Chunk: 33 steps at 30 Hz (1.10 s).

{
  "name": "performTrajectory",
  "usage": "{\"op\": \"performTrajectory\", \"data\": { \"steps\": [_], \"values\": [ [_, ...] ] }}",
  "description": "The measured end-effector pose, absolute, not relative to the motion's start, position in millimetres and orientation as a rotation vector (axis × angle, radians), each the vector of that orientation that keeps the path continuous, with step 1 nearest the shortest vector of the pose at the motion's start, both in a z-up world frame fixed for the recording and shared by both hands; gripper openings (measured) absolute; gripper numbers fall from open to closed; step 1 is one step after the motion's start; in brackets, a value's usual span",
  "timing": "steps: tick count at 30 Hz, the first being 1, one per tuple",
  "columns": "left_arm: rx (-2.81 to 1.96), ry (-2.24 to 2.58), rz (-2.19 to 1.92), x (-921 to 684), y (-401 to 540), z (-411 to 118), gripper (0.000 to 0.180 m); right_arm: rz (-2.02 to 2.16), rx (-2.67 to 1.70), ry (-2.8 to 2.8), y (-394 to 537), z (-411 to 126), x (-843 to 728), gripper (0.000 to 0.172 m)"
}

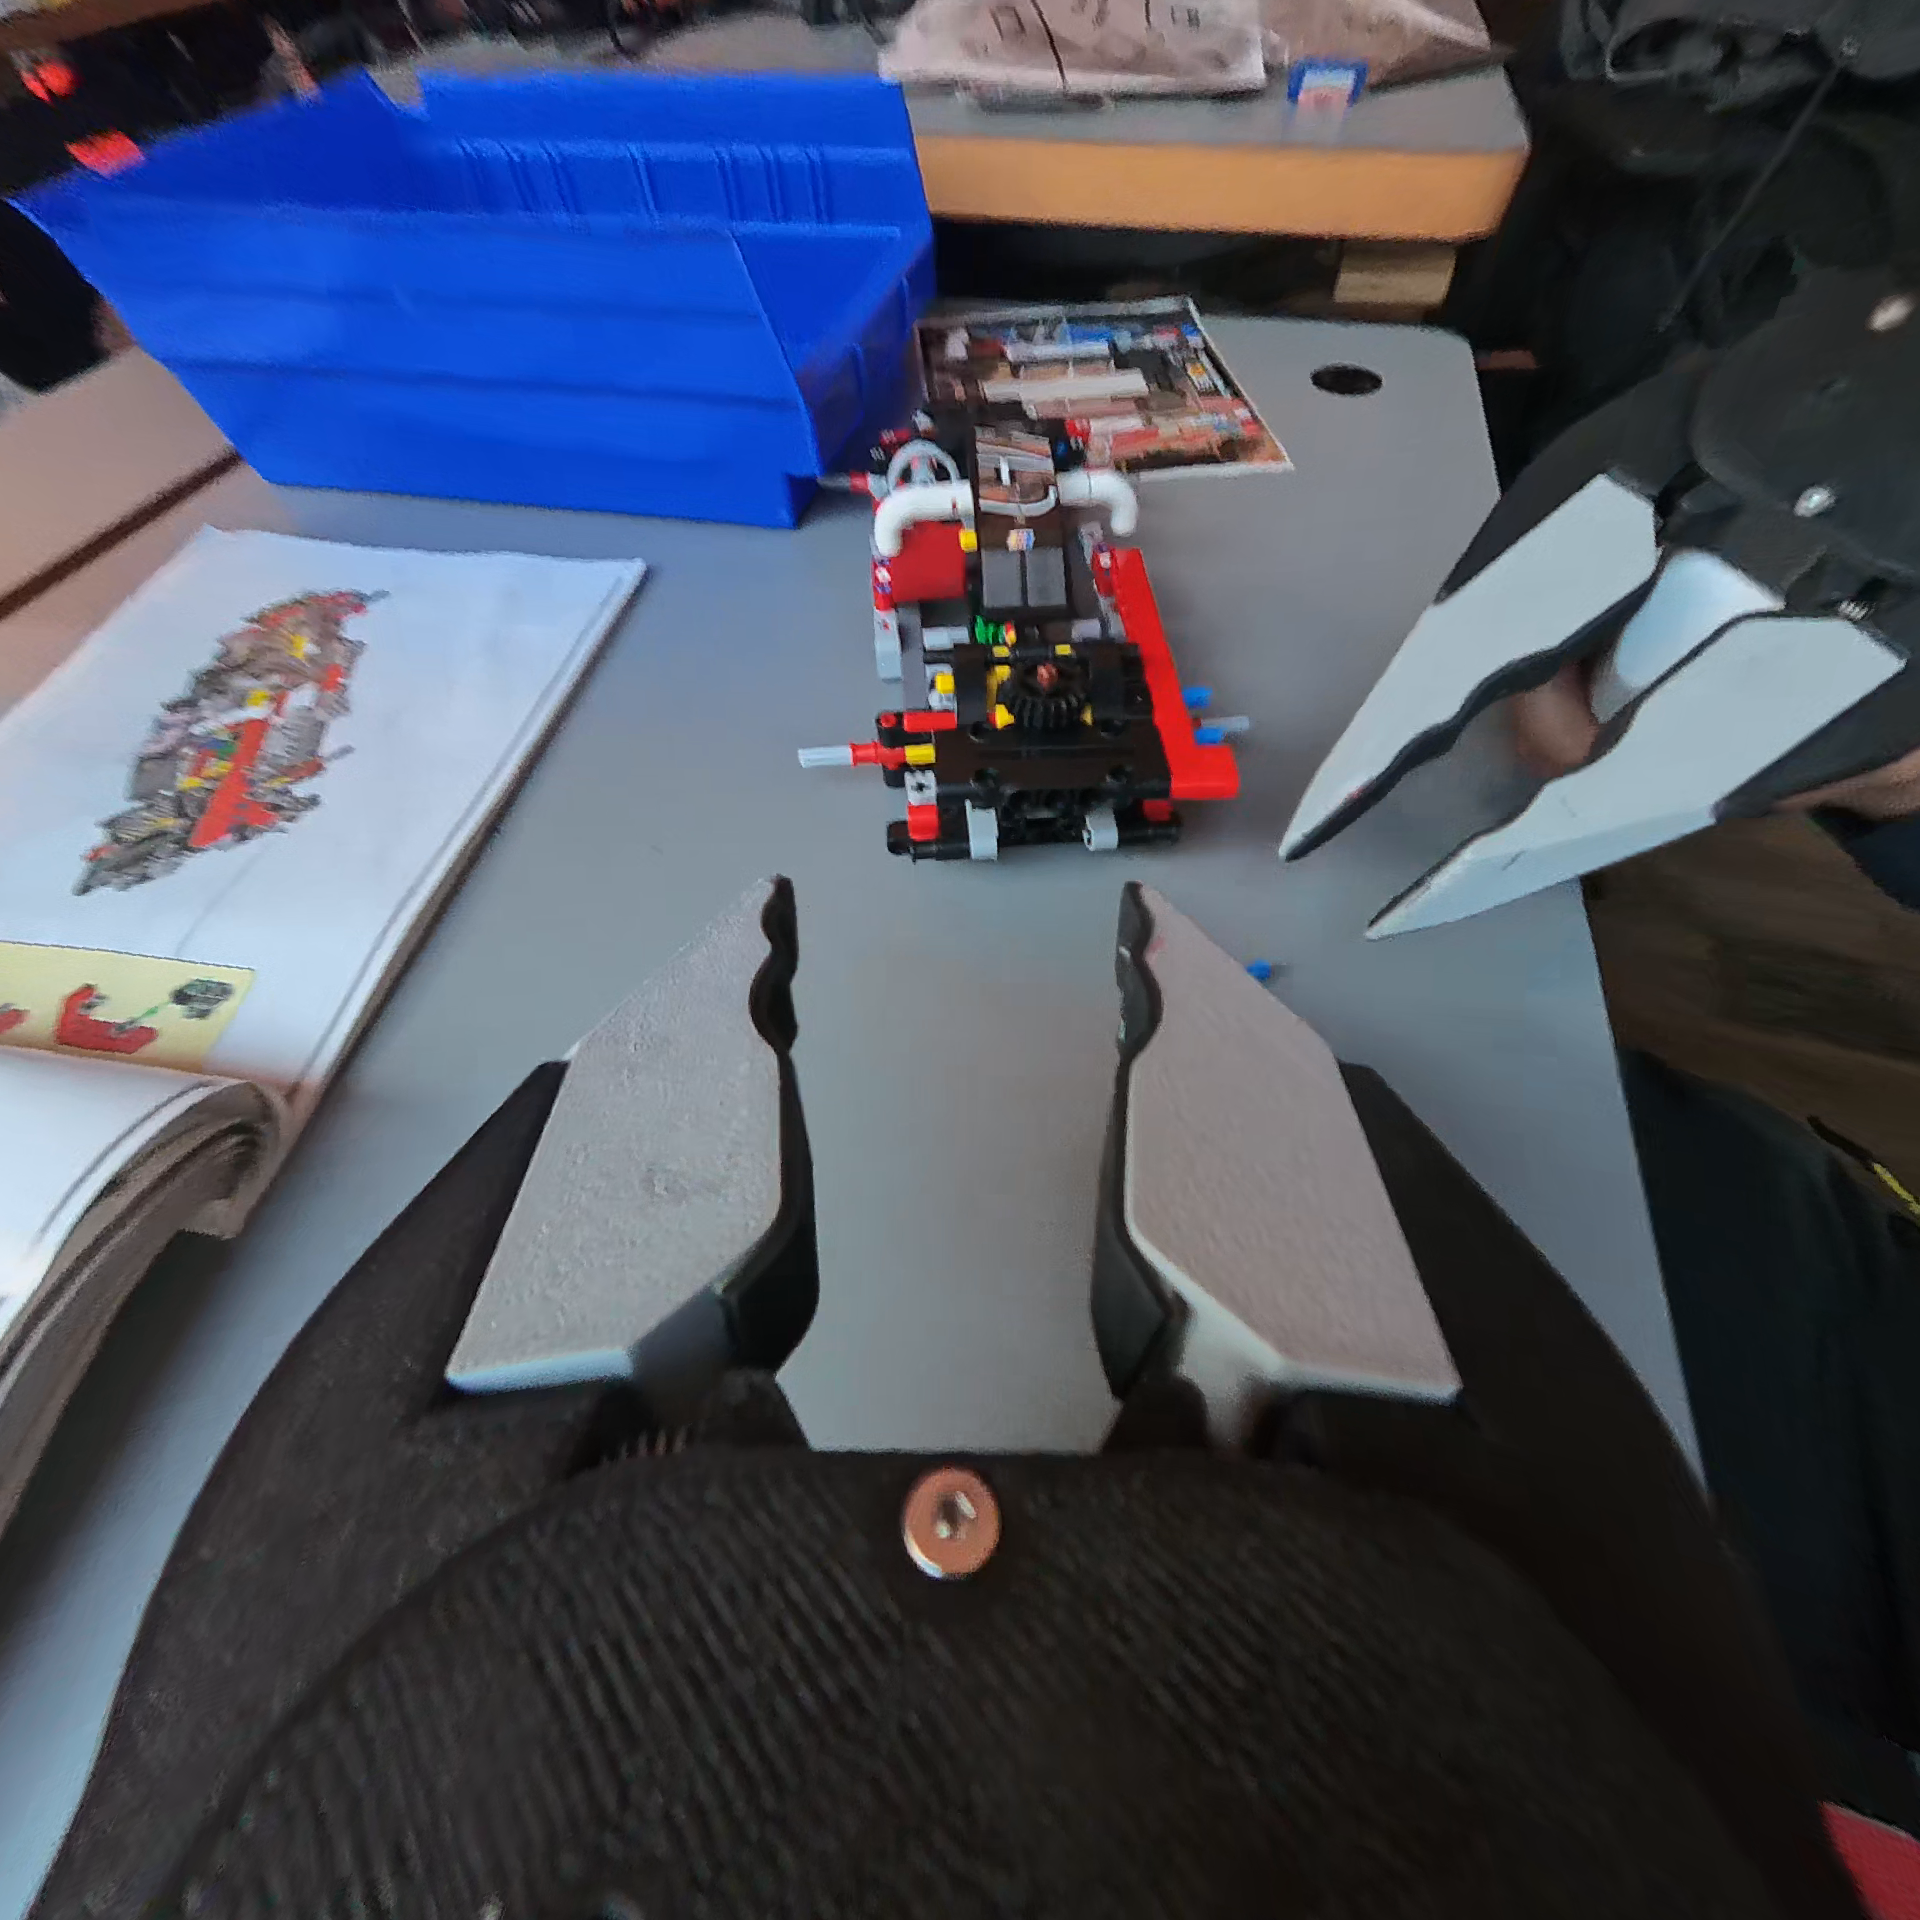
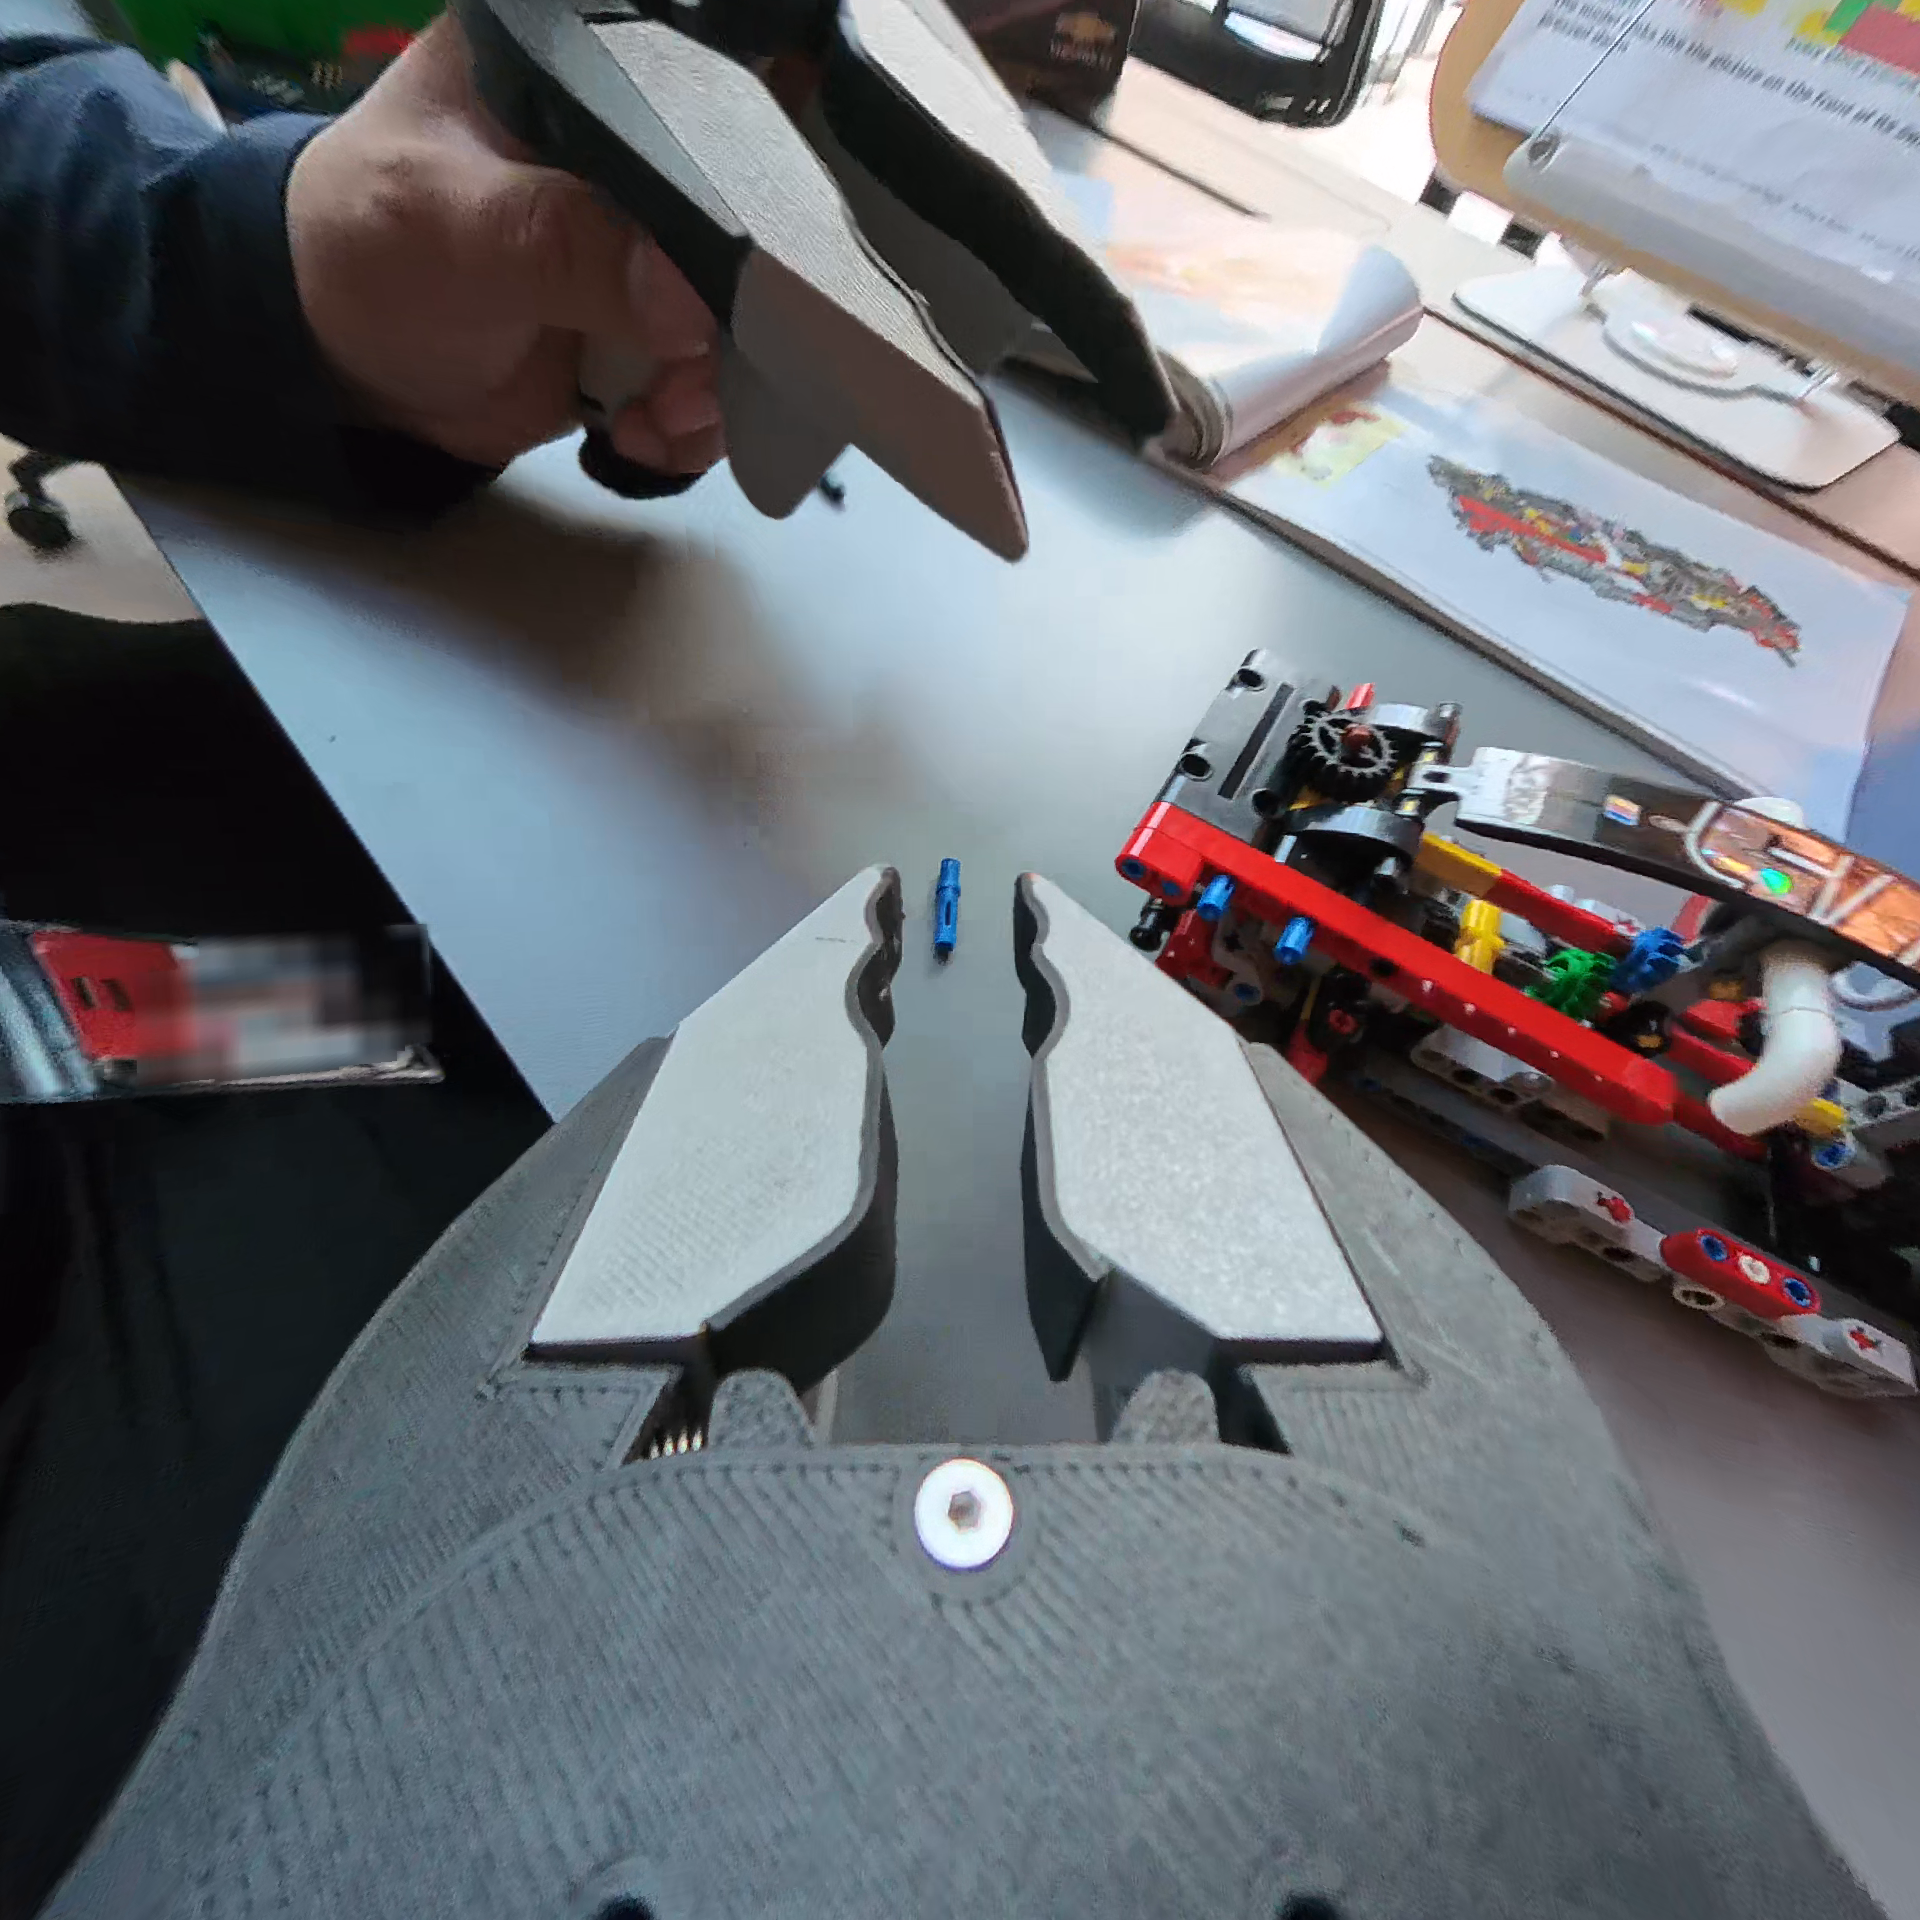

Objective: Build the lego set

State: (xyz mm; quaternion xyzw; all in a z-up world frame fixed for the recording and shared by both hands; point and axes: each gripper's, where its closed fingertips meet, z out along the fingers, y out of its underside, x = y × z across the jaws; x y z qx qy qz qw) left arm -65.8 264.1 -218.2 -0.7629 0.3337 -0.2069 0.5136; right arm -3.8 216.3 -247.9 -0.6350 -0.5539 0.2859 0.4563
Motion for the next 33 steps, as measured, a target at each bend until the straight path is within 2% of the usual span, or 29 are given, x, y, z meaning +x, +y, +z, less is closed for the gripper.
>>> {"op": "performTrajectory", "data": {
  "steps": [5,9,14,15,16,17,18,28,33],
  "values": [
    [-1.794,0.676,-0.504,-77,242,-187,0.065,0.675,-1.519,-1.265,221,-237,1,0.014],
    [-1.826,0.664,-0.505,-84,199,-192,0.066,0.653,-1.541,-1.09,229,-230,14,0.007],
    [-1.817,0.594,-0.366,-116,173,-197,0.063,0.417,-1.628,-0.788,239,-215,42,0.007],
    [-1.803,0.576,-0.37,-118,169,-197,0.056,0.405,-1.606,-0.747,233,-206,43,0.006],
    [-1.786,0.564,-0.392,-117,165,-196,0.04,0.394,-1.588,-0.716,227,-200,44,0.005],
    [-1.754,0.581,-0.443,-111,158,-194,0.012,0.383,-1.578,-0.696,221,-196,43,0.004],
    [-1.721,0.607,-0.488,-104,152,-192,0.0,0.379,-1.569,-0.693,215,-194,40,0.004],
    [-1.769,0.643,-0.171,-112,155,-211,0.0,0.296,-1.626,-0.668,218,-209,29,0.0],
    [-1.744,0.606,-0.174,-116,155,-207,0.002,0.315,-1.631,-0.665,223,-209,24,0.0]
  ]
}}
